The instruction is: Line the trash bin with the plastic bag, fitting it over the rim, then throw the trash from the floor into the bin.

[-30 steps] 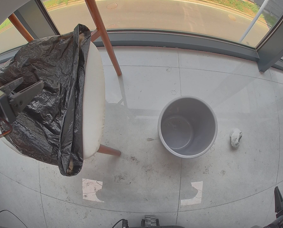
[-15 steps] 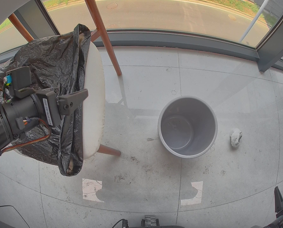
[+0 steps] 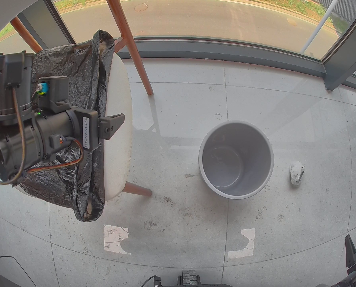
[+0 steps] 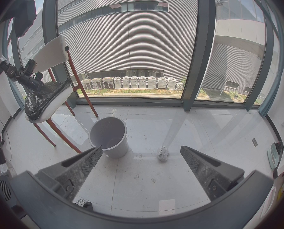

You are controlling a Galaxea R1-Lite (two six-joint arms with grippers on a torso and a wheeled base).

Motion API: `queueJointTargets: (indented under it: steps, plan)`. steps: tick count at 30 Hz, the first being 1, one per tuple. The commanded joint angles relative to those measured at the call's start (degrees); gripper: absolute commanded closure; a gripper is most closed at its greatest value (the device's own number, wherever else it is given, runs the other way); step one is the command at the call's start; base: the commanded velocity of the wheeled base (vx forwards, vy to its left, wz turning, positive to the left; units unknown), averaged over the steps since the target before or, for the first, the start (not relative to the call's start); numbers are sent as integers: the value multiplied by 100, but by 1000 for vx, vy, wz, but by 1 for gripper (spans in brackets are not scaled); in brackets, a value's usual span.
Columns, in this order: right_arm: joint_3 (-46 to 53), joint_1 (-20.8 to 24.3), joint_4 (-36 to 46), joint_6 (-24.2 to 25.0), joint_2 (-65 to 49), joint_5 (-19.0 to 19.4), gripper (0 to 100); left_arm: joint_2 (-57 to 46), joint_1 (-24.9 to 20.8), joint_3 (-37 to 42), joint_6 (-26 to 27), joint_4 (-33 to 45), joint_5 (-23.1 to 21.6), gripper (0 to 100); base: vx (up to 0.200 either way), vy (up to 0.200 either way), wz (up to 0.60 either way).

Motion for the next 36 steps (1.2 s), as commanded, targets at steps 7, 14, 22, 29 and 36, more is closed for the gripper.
queueJointTargets:
  steps: [7,14,22,29,36]
  plan:
    - [101,2,1,1,-75,1,0,436,438,-326,157,-15,-21,0,0,0,0]
    - [101,2,1,-8,-75,1,0,700,491,-317,157,-358,-38,0,0,0,0]
    - [101,2,-7,1,-75,1,0,849,561,-273,175,-525,-38,100,0,0,0]
    - [101,2,-7,1,-75,1,0,866,675,-291,183,-542,-38,100,0,0,0]
    - [101,2,-7,10,-75,1,0,770,675,-273,166,-490,-82,100,0,0,0]
